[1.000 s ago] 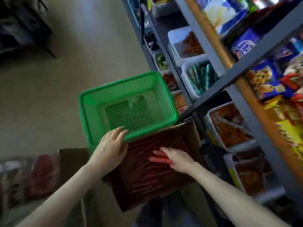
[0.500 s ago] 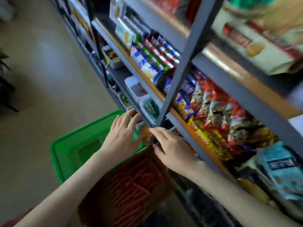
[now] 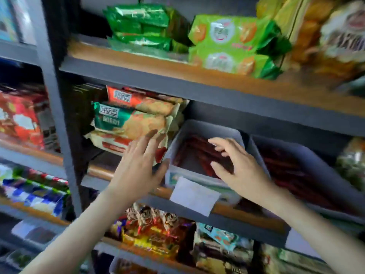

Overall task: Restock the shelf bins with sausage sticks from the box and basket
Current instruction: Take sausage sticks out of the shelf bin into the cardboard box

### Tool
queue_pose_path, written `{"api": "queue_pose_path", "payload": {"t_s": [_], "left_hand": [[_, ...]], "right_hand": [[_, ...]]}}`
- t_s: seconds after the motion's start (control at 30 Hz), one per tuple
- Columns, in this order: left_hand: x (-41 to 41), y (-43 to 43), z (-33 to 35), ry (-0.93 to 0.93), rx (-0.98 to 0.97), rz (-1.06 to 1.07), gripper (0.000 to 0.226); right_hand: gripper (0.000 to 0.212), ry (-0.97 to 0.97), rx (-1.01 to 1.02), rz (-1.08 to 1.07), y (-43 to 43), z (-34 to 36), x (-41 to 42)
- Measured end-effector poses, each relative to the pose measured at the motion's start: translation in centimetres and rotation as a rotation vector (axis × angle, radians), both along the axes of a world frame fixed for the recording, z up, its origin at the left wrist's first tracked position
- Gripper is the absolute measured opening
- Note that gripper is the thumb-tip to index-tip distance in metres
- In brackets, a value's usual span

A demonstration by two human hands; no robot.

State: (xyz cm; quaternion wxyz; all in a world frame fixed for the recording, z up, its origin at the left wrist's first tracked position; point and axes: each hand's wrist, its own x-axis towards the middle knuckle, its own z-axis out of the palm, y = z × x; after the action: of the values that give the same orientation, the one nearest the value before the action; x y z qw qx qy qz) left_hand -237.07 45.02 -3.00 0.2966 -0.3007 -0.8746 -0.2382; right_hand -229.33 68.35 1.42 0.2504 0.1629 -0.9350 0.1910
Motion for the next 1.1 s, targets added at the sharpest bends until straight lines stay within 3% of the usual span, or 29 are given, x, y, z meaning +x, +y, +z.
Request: {"api": "queue_pose_path", "payload": {"t_s": [0.1,0.2,0.47,0.57,0.7,0.87,1.0,1.1], "left_hand": [[-3.2,1.7,0.9,-0.036,-0.051,0.028,0.068],[-5.1,2.6,1.3,-0.064,-0.069,0.014,0.083],[-6.8,2.5,-0.4,-0.145,-0.038,0.03,0.098],[-6.9,2.6,-0.6,-0.129,-0.014,0.031,0.099],[-7.3,2.8,-0.6,-0.113,-0.03,0.025,0.099],[-7.9,2.9,-0.5,-0.077,-0.006,-0.051,0.092],[-8.4,2.8,-0.5,-0.08,0.001,-0.09,0.09],[-8.9,2.6,-0.6,-0.083,0.016,-0.098,0.088]], "right_hand": [[0.074,-0.155,0.178,-0.167,1.5,0.2,-2.4],[0.098,-0.315,0.401,-0.202,1.8,-0.3,-5.1],[0.108,-0.592,0.673,-0.306,2.9,-2.8,-10.1],[0.11,-0.862,0.677,-0.386,2.8,-3.1,-11.0],[0.114,-0.973,0.628,-0.37,2.8,-2.2,-12.5],[0.112,-0.946,0.566,-0.36,3.1,-2.3,-14.5],[0.064,-0.735,0.646,-0.397,3.0,-3.1,-16.6],[0.088,-0.653,0.711,-0.407,3.9,-3.1,-18.4]]}}
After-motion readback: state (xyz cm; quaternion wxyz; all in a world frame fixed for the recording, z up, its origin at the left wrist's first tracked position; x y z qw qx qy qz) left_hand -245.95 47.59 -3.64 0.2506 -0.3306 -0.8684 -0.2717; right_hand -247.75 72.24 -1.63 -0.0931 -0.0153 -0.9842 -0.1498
